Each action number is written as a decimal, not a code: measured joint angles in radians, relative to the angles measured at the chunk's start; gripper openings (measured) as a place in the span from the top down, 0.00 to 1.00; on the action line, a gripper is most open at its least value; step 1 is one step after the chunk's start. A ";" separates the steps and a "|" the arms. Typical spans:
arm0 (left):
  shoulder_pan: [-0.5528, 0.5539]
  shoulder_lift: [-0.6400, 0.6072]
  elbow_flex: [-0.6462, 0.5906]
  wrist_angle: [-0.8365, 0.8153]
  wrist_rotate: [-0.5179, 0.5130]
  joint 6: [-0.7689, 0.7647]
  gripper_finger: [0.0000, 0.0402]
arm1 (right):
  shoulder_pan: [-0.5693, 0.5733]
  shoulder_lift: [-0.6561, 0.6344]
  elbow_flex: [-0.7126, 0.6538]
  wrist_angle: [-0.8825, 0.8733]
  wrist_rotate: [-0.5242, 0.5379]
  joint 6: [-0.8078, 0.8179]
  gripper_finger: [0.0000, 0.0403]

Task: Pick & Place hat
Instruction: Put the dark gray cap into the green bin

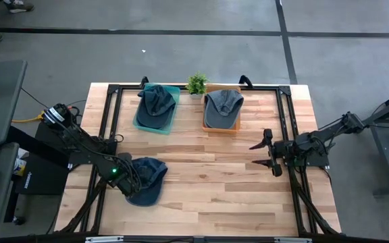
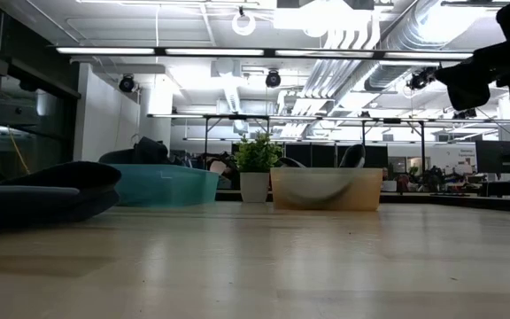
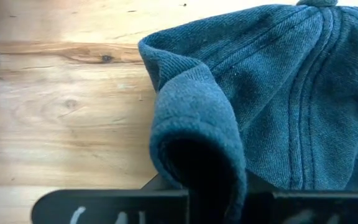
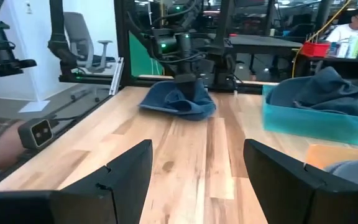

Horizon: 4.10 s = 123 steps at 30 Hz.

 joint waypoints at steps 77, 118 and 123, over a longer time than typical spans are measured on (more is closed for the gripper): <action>0.340 -0.413 0.502 -0.552 -0.770 0.892 1.00 | -0.019 0.000 0.000 0.025 0.043 -0.022 0.39; 0.341 -0.703 0.310 -0.340 -0.935 1.101 1.00 | -0.019 0.000 0.000 0.025 0.043 -0.022 0.39; 0.384 -0.688 0.300 -0.187 -0.865 1.244 1.00 | -0.019 0.000 0.000 0.025 0.043 -0.022 0.39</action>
